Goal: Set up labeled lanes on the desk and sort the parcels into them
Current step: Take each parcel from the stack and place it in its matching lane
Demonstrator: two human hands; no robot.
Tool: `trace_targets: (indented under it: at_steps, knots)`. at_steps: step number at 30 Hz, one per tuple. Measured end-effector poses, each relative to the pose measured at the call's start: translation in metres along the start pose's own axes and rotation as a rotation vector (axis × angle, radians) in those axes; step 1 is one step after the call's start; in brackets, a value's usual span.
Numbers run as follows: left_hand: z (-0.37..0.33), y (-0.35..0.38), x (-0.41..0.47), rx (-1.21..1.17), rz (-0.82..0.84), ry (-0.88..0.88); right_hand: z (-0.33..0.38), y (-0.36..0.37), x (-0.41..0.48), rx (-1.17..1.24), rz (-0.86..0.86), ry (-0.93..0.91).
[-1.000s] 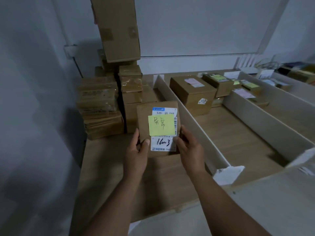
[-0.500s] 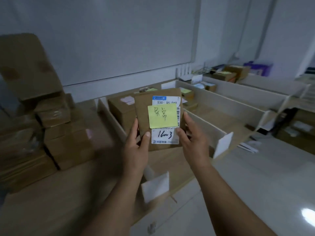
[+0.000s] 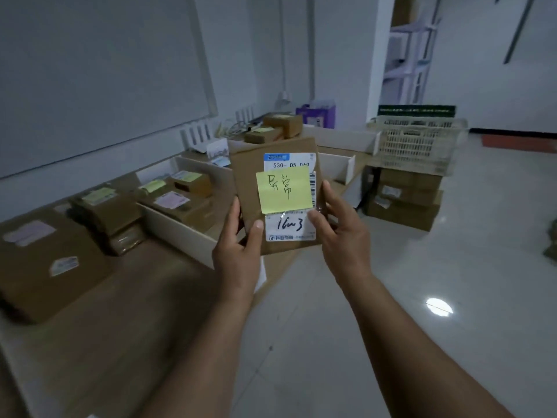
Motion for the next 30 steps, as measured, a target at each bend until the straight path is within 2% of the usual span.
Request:
trace_targets:
  at_steps: [10, 20, 30]
  knots:
    - [-0.006, 0.163, 0.062, -0.052, 0.155, 0.082, -0.085, -0.076, 0.103, -0.098, -0.161, -0.006]
    - [-0.026, 0.342, 0.198, -0.125, 0.245, 0.14, -0.18, -0.117, 0.291, -0.136, -0.271, -0.009]
    - [-0.034, 0.498, 0.291, -0.124, 0.299, 0.098, -0.268, -0.162, 0.432, -0.168, -0.284, -0.007]
Point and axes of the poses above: each hand's wrist, its own x-axis towards the middle knuckle, its own y-axis out of the palm, z = x × y, the point moved 1 cm from there along x, towards the middle knuckle, and after that the axes turned 13 degrees about x, right-handed, at the moved point
